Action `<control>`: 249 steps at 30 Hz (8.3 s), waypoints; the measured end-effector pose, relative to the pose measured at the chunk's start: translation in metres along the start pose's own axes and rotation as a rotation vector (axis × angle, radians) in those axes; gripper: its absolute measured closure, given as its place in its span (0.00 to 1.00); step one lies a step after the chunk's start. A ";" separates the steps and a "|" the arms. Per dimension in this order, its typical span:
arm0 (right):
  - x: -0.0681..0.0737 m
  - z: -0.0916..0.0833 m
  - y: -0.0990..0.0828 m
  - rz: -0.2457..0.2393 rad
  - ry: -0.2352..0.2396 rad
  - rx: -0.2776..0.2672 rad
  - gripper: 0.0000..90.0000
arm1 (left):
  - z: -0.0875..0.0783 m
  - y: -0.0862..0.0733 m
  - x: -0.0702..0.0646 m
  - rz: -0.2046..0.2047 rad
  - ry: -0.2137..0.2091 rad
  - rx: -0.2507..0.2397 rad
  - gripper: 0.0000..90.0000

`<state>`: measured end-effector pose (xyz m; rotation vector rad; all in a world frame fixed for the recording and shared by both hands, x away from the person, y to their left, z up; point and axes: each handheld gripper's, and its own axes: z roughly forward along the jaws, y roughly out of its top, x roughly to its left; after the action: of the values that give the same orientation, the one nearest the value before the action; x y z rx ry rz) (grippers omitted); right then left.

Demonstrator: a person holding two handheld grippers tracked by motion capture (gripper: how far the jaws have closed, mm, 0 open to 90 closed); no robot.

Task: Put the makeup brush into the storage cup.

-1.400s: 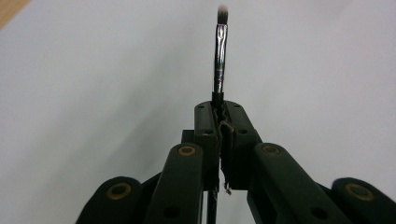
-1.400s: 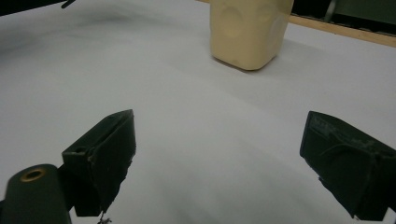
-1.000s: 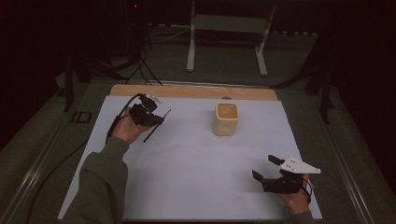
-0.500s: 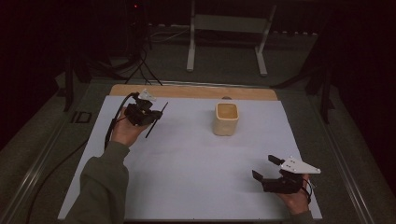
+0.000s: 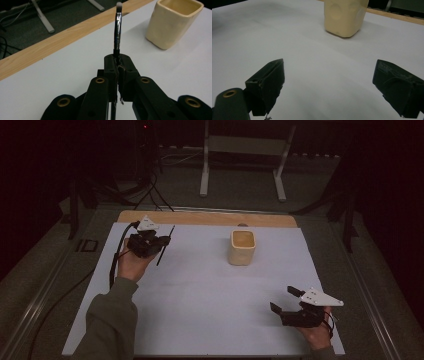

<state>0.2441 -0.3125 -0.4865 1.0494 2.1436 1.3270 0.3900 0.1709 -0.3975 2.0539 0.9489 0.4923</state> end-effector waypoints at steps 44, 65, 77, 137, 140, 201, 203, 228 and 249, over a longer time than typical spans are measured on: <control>-0.002 -0.008 0.014 -0.002 0.035 -0.087 0.12 | -0.009 -0.002 -0.019 -0.031 -0.132 -0.201 0.96; -0.003 -0.001 0.051 -0.046 0.091 -0.139 0.12 | 0.000 0.007 -0.042 0.005 -0.201 -0.234 0.96; 0.005 0.009 0.077 -0.069 0.136 -0.178 0.12 | 0.008 0.011 -0.062 0.034 -0.245 -0.250 0.96; 0.021 0.031 0.104 0.002 0.366 -0.297 0.88 | 0.055 0.017 -0.186 0.189 -0.537 -0.318 0.96; 0.019 0.030 0.102 0.017 0.376 -0.296 0.94 | 0.055 0.016 -0.187 0.192 -0.543 -0.320 0.96; 0.001 0.024 0.116 0.003 0.315 -0.308 0.95 | 0.005 -0.010 -0.116 0.044 -0.264 -0.310 0.10; -0.001 0.024 0.117 0.005 0.311 -0.307 0.95 | 0.000 -0.015 -0.111 0.034 -0.247 -0.314 0.10; -0.017 0.027 0.140 -0.020 0.260 -0.292 0.95 | -0.043 -0.066 -0.080 0.020 -0.100 -0.285 0.07; -0.031 0.037 0.153 -0.017 0.204 -0.271 0.95 | -0.081 -0.120 -0.054 -0.051 0.022 -0.264 0.06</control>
<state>0.3477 -0.2746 -0.3694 0.8161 2.0288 1.7235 0.2506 0.2178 -0.4456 1.7862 0.8957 0.5816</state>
